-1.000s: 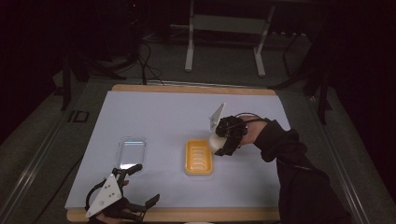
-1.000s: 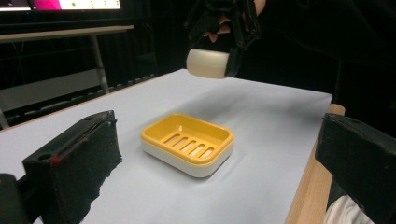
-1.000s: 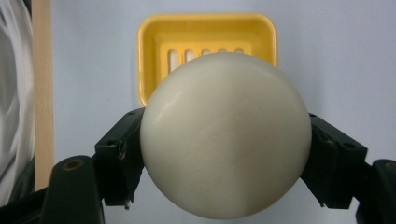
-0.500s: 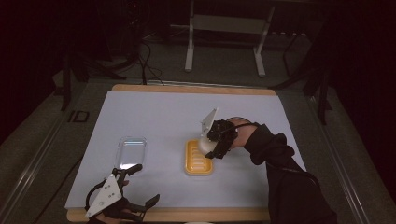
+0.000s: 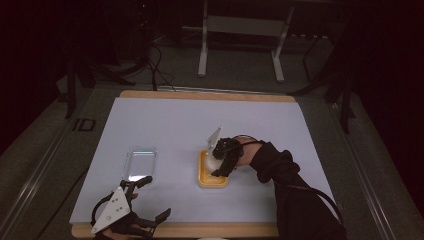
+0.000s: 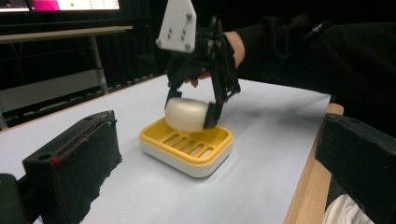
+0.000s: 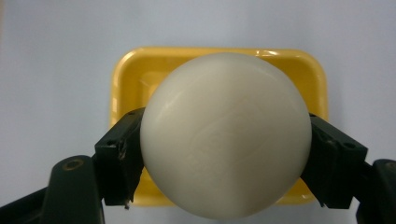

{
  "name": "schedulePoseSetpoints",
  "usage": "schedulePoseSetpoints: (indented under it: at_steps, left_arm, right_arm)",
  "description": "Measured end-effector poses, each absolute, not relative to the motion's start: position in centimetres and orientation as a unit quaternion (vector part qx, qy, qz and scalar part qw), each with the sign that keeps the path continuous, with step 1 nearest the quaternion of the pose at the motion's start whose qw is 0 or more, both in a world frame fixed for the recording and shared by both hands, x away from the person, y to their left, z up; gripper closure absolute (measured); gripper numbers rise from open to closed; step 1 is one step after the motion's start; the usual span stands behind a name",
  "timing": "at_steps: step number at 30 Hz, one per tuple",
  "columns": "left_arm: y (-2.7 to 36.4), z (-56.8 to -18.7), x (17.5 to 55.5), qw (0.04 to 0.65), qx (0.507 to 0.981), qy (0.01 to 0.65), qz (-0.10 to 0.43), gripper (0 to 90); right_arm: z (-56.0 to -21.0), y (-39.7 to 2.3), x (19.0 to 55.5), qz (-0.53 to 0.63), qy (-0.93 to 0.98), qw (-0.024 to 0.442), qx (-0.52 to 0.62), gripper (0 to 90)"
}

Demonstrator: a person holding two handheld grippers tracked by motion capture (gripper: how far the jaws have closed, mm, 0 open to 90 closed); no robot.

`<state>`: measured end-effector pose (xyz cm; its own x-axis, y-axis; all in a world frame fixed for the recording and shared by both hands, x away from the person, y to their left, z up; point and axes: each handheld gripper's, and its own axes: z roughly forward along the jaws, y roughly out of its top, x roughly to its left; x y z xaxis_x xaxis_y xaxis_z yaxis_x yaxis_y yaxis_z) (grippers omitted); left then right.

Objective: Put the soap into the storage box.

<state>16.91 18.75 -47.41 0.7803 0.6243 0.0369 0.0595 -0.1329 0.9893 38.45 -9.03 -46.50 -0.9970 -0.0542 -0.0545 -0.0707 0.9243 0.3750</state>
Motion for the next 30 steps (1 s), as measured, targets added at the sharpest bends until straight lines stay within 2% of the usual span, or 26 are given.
schedulePoseSetpoints:
  at_steps: [12,15,24,30]
  left_arm:
    - [18.7,-47.4,16.9,0.613,0.718,0.237,0.229,0.1]
    - [18.7,-47.4,16.9,0.613,0.718,0.237,0.229,0.1]
    - [18.7,-47.4,17.0,0.612,0.719,0.238,0.228,0.1]
    - [18.7,-47.5,17.0,0.611,0.72,0.238,0.227,0.1]
  right_arm:
    - [-49.3,-8.0,38.9,0.147,0.989,0.025,-0.024,24.0]
    - [-49.4,-7.9,39.1,0.148,0.989,0.012,-0.016,23.7]
    - [-47.0,-8.8,39.2,0.166,0.986,0.023,0.001,19.9]
    - [-45.1,-9.7,39.2,0.192,0.98,0.031,0.033,12.3]
